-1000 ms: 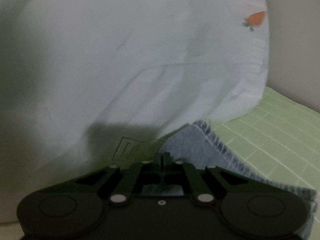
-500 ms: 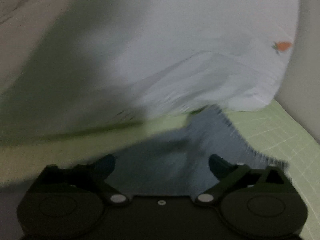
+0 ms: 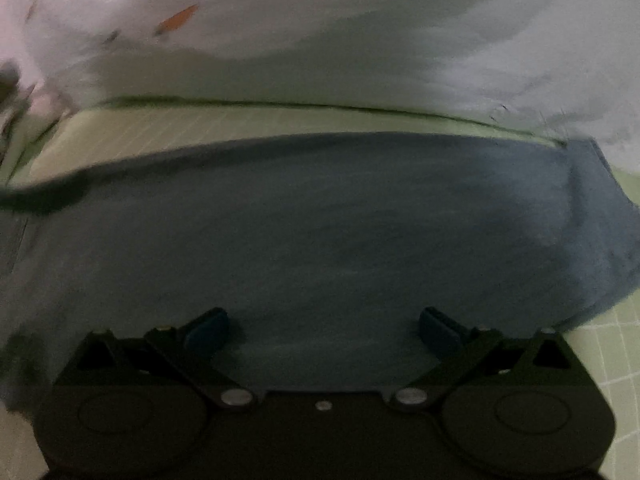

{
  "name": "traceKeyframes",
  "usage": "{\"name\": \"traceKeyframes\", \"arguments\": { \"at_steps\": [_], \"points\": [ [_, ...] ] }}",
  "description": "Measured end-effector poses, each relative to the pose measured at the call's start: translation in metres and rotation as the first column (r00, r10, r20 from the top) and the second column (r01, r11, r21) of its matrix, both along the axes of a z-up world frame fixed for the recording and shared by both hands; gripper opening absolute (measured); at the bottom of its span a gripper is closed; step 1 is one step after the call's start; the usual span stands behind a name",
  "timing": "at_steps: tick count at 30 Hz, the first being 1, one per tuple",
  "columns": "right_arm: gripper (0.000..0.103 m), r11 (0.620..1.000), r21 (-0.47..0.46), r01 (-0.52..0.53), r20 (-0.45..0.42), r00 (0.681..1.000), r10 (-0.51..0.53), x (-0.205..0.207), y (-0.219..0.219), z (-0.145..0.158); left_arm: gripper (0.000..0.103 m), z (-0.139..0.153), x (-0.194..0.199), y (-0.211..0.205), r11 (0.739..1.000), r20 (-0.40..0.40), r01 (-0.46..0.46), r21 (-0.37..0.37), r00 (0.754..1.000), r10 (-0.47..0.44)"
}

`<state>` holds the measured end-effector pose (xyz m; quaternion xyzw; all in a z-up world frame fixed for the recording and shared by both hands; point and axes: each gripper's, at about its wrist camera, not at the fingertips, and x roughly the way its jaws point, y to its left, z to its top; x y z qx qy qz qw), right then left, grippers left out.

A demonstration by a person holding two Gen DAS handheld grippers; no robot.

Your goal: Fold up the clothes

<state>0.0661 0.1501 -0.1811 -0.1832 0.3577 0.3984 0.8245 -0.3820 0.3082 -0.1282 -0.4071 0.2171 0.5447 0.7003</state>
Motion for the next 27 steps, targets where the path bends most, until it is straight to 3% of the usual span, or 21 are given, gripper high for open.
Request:
{"name": "traceKeyframes", "arguments": {
  "at_steps": [3, 9, 18, 25, 26, 27],
  "points": [
    [0.103, 0.999, -0.011, 0.030, 0.023, 0.999, -0.030, -0.011, 0.009, -0.002, 0.103, -0.012, -0.026, 0.016, 0.997, 0.049, -0.066, -0.043, 0.996, 0.069],
    [0.103, 0.993, -0.013, 0.113, 0.035, 0.993, -0.113, -0.021, 0.014, -0.005, 0.103, -0.029, -0.026, 0.048, 0.997, 0.036, -0.036, -0.067, 0.999, 0.039],
    [0.103, 0.984, 0.000, 0.176, -0.004, 0.984, -0.176, -0.024, 0.010, -0.007, 0.103, -0.036, -0.018, 0.067, 1.000, 0.001, -0.013, -0.025, 1.000, 0.013],
    [0.103, 0.971, 0.034, 0.237, 0.008, 0.971, -0.238, -0.029, 0.011, -0.012, 0.102, -0.036, -0.018, 0.076, 0.995, 0.031, -0.098, -0.017, 0.995, 0.099],
    [0.103, 0.969, 0.035, 0.243, 0.009, 0.970, -0.243, -0.030, 0.010, -0.012, 0.096, -0.035, -0.020, 0.077, 0.993, 0.035, -0.113, -0.018, 0.993, 0.114],
    [0.103, 0.968, 0.033, 0.248, 0.008, 0.969, -0.249, -0.030, 0.012, -0.012, 0.079, -0.034, -0.021, 0.078, 0.992, 0.038, -0.129, -0.019, 0.991, 0.129]
  ]
}}
